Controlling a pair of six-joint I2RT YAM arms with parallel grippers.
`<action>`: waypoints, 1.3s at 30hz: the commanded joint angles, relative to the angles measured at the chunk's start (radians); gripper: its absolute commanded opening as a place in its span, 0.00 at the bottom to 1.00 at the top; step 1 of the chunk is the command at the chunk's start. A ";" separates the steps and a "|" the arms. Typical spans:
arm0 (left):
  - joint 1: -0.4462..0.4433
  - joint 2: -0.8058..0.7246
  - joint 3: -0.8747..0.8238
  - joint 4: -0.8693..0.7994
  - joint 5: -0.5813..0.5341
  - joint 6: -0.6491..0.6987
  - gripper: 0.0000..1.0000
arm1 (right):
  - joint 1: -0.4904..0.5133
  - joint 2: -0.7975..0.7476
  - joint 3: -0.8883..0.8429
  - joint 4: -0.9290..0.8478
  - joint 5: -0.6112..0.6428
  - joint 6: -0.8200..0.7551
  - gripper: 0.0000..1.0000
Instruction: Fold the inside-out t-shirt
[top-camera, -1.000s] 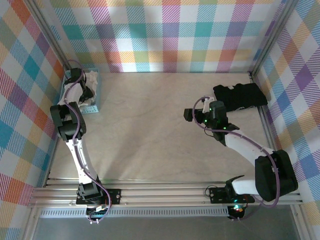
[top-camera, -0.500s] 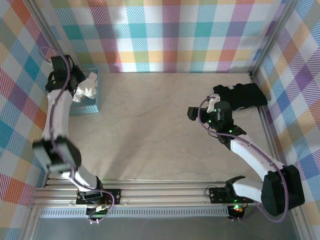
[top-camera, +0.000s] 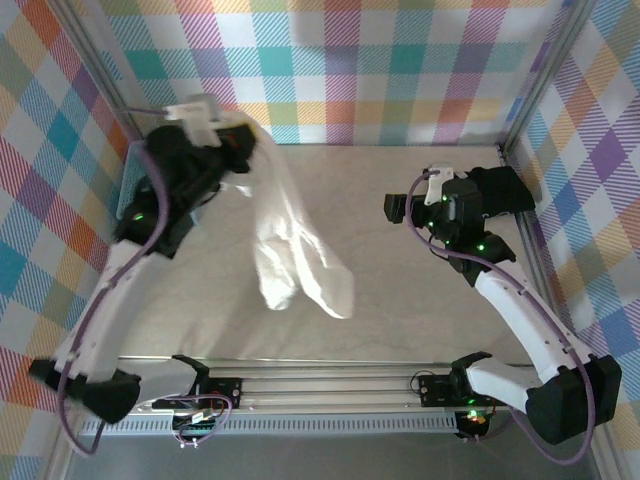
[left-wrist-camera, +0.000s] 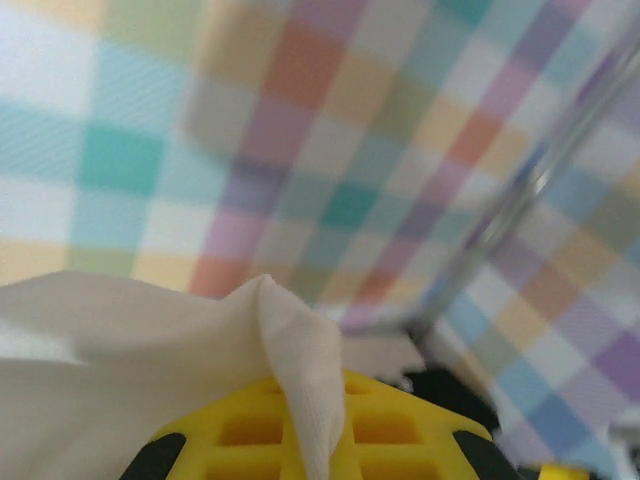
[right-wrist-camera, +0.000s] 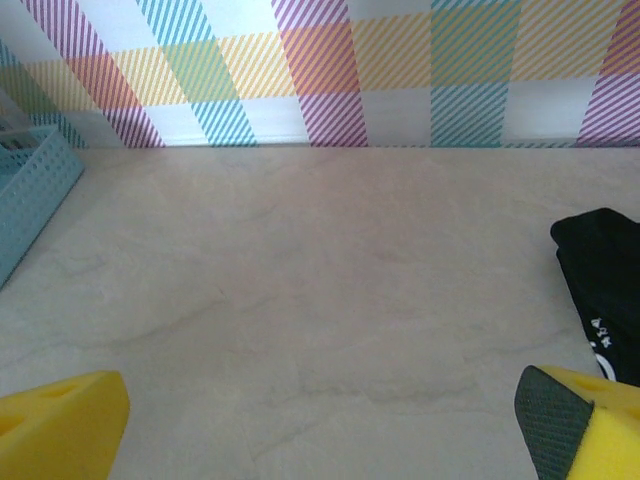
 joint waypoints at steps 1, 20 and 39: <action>-0.059 0.123 -0.042 0.082 0.075 -0.065 0.06 | -0.006 0.010 0.040 -0.130 -0.006 -0.024 1.00; -0.127 0.106 -0.644 0.124 0.048 -0.121 0.90 | 0.207 0.344 -0.233 -0.157 -0.171 0.244 0.84; -0.242 0.490 -0.598 0.288 0.216 0.020 0.49 | 0.074 0.153 -0.107 -0.144 -0.199 0.181 0.00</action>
